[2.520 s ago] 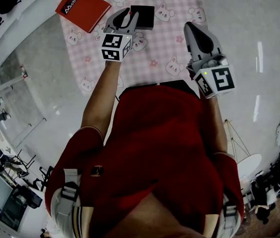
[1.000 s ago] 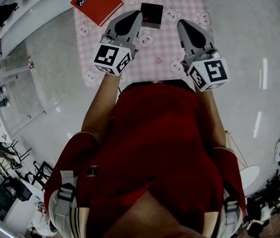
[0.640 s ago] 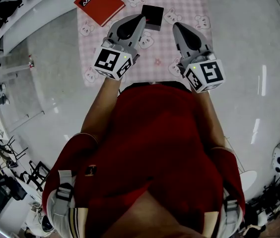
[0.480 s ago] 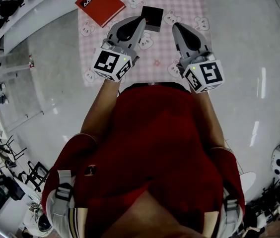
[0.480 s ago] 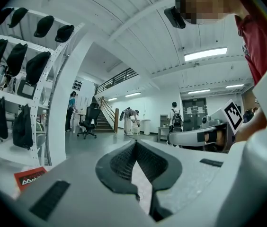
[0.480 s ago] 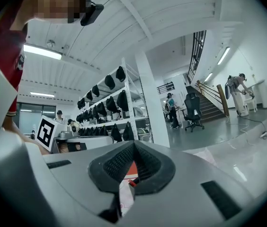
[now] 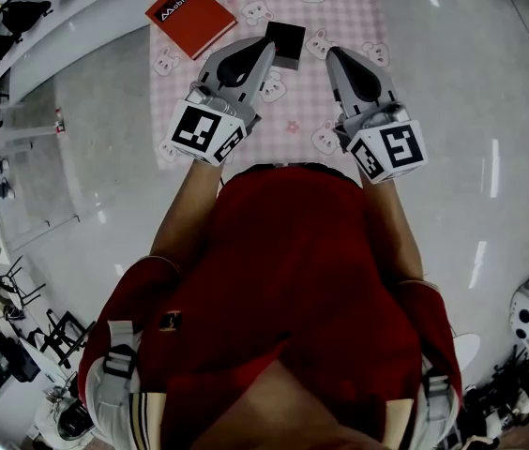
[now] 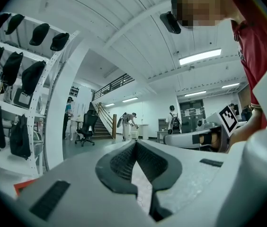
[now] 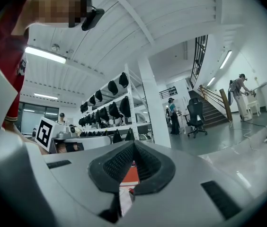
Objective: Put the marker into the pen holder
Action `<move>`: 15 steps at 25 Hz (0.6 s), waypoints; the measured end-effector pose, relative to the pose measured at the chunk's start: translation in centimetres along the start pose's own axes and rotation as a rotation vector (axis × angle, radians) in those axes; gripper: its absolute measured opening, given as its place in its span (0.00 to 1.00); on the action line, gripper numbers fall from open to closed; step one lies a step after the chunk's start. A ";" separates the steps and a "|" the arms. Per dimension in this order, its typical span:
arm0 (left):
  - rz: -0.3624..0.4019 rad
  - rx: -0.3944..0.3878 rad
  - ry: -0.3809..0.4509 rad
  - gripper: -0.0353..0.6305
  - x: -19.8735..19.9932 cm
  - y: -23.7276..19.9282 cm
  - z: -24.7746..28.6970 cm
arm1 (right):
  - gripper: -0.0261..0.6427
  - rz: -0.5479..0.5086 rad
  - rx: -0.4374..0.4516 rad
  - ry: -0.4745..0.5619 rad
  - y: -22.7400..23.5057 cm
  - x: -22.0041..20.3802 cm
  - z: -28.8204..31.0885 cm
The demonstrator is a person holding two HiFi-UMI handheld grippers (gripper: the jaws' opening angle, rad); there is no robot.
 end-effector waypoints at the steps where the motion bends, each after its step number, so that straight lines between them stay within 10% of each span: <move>1: 0.001 -0.002 0.007 0.06 0.3 0.1 0.0 | 0.04 -0.006 0.001 0.004 0.0 0.3 -0.1; 15: -0.006 0.009 0.016 0.06 0.4 -0.5 0.1 | 0.04 -0.038 0.021 -0.018 -0.1 0.3 0.4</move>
Point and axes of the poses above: the fingertips, and each gripper's own axes: z forward along the fingers, y to its right, x out of its top, the point moved 10 cm from there along -z, backward along the fingers, and after that the axes turned 10 degrees about x, right-handed, at the moved point
